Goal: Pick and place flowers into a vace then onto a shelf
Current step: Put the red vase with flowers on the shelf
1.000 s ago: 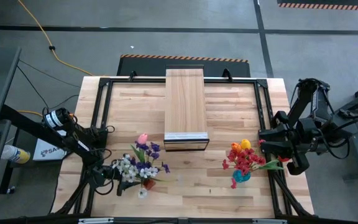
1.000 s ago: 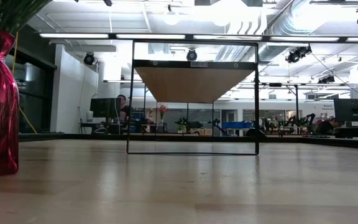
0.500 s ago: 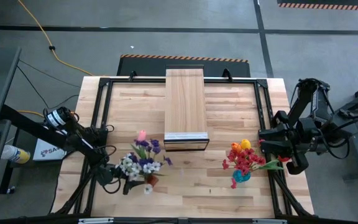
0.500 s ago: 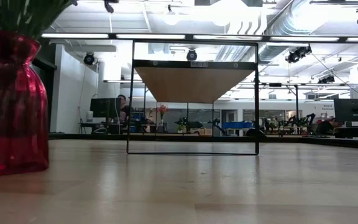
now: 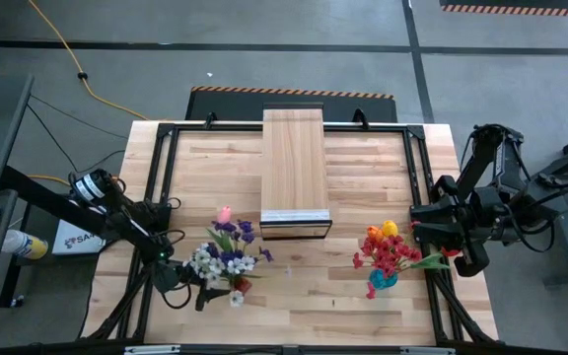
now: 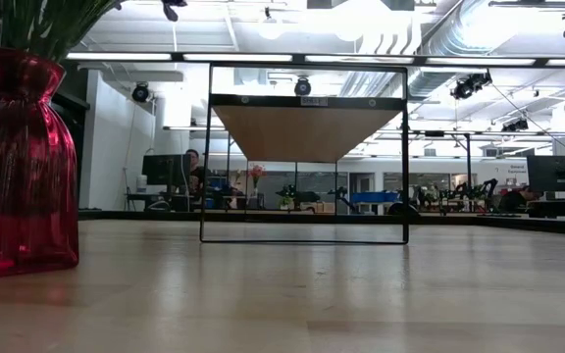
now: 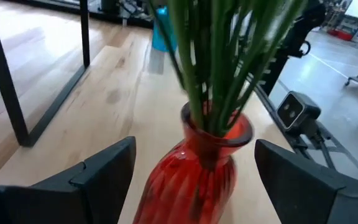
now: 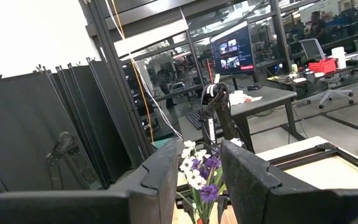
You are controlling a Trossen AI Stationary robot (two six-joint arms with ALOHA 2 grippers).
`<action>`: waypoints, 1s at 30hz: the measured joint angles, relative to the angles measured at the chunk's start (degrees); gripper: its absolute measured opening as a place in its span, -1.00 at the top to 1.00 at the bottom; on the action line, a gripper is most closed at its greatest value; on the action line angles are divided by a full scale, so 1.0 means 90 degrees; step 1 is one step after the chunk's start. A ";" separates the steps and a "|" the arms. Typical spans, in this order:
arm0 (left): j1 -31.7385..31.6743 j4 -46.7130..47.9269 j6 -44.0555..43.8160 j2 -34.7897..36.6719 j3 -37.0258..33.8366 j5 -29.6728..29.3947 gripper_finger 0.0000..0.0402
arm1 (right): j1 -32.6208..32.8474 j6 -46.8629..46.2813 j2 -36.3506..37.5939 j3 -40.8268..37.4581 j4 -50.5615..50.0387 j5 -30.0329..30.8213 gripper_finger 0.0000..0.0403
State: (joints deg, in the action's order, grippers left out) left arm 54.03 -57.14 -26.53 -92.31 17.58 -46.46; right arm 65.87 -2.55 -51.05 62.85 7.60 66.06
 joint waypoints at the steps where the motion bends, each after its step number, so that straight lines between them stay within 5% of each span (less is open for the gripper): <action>1: -0.0059 0.0025 -0.0003 0.0000 0.0000 0.0127 -0.78 | 0.0002 0.0000 0.0000 0.0000 0.0000 0.0000 0.43; 10: -0.0480 0.0029 0.0186 0.0000 0.0002 0.0657 -0.78 | -0.0001 -0.0012 0.0000 0.0000 0.0000 -0.0002 0.43; 30: -0.0480 0.0019 0.0027 0.0000 0.0002 0.0500 -0.78 | -0.0001 0.0121 0.0000 0.0000 -0.0027 -0.0002 0.43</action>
State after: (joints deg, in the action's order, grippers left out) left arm 49.71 -56.96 -26.29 -92.31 17.61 -41.96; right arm 65.87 -1.45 -51.05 62.85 7.35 66.04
